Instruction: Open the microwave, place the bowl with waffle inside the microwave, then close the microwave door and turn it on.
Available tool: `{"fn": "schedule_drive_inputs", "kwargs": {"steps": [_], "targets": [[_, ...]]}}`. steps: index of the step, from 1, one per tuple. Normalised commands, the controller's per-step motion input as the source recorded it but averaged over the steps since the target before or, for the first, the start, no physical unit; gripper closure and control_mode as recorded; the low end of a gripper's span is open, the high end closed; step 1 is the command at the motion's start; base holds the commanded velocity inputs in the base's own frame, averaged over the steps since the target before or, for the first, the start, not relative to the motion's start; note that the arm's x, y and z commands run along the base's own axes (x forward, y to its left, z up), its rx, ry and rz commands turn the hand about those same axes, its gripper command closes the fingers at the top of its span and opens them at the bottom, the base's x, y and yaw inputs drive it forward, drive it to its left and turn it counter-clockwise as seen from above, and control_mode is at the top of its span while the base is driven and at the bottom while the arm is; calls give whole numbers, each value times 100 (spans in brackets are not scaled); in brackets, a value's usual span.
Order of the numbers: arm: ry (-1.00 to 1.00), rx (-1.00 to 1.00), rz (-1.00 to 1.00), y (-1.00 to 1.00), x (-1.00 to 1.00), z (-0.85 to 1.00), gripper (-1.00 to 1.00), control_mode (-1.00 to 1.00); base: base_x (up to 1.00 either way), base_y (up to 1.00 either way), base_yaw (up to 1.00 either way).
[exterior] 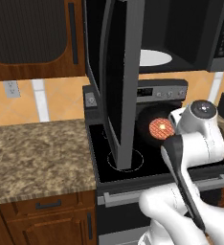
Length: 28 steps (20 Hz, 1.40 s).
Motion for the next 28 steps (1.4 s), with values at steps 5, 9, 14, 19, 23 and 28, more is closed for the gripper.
{"fn": "schedule_drive_inputs", "kwargs": {"steps": [5,9,14,19,23,28], "targets": [[-16,2,-15,-16,-78,80,100,-100,0,0,0],[-17,6,-11,-27,-88,79,100,-100,0,0,0],[-25,5,-2,-11,-46,85,100,-100,0,0,0],[-29,4,0,-1,17,74,100,-100,0,0,0],[-18,5,0,-10,53,60,100,-100,0,0,0],[-3,3,0,-6,69,23,100,-100,0,0,0]]}}
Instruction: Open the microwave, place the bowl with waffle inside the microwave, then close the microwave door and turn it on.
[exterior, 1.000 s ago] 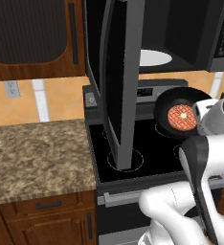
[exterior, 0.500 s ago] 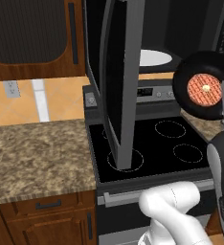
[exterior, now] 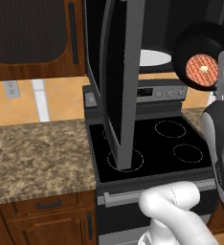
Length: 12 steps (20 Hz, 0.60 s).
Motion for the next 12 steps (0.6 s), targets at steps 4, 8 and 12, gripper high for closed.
{"fn": "schedule_drive_inputs", "kwargs": {"steps": [4,8,12], "targets": [[0,2,7,0,70,14,100,-100,0,0,0],[2,3,11,-2,64,33,100,-100,0,0,0],[12,2,11,-1,68,31,100,-100,0,0,0]]}}
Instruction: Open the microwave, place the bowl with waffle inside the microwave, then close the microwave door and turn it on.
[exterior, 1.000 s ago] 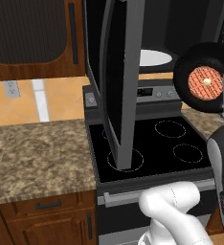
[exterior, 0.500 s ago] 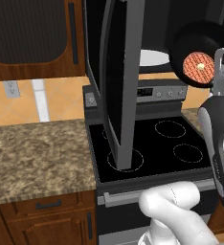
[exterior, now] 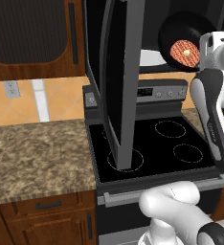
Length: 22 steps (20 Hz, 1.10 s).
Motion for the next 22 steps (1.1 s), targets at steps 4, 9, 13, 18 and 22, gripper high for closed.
{"fn": "schedule_drive_inputs", "kwargs": {"steps": [4,9,13,18,22], "targets": [[25,1,11,0,81,11,100,-100,0,0,0],[12,0,12,0,92,0,100,-100,0,0,0],[6,0,9,0,92,-3,100,-100,0,0,0],[12,0,3,0,84,-28,100,-100,0,0,0],[1,0,2,0,71,-17,100,-100,0,0,0]]}}
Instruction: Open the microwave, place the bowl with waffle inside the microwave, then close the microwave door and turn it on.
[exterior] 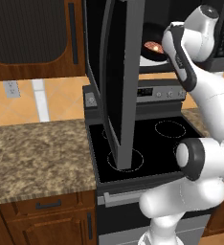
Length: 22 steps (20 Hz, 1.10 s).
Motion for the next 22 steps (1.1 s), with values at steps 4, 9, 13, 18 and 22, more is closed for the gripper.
{"fn": "schedule_drive_inputs", "kwargs": {"steps": [4,9,13,18,22], "targets": [[0,0,3,0,77,-10,100,-100,0,0,0],[2,0,3,0,75,-19,100,-100,0,0,0],[4,0,3,0,71,-29,100,-100,0,0,0],[0,0,2,0,68,-25,100,-100,0,0,0],[0,-3,0,11,47,-19,-100,-100,0,0,0]]}}
